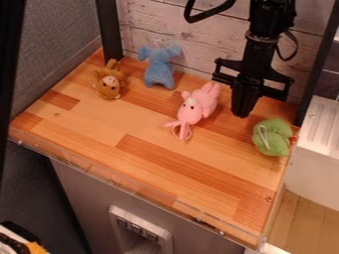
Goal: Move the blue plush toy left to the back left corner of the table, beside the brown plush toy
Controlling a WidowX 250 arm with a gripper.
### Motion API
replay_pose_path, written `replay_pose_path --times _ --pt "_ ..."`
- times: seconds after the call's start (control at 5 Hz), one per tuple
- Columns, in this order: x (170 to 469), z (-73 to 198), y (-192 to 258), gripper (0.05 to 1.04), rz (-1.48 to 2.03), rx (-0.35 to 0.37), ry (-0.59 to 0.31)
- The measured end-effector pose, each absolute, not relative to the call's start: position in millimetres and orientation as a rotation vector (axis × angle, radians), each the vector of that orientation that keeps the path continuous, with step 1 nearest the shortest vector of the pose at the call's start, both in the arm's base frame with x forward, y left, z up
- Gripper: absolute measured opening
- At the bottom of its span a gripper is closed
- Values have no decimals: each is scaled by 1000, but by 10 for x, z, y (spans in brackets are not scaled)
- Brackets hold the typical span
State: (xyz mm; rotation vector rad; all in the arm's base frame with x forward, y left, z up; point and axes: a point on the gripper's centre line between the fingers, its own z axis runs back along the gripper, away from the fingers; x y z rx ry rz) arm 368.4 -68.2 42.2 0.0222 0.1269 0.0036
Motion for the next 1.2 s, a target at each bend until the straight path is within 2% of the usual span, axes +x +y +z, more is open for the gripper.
replay_pose_path --times 0.2,0.6,0.8,1.2 --pt "3731 455 -506 253 -10 13 124" --pt "3920 475 277 798 -6 -7 101" --pt "3963 464 735 999 -9 -13 104" --pt "3948 470 1455 1000 6 -28 106"
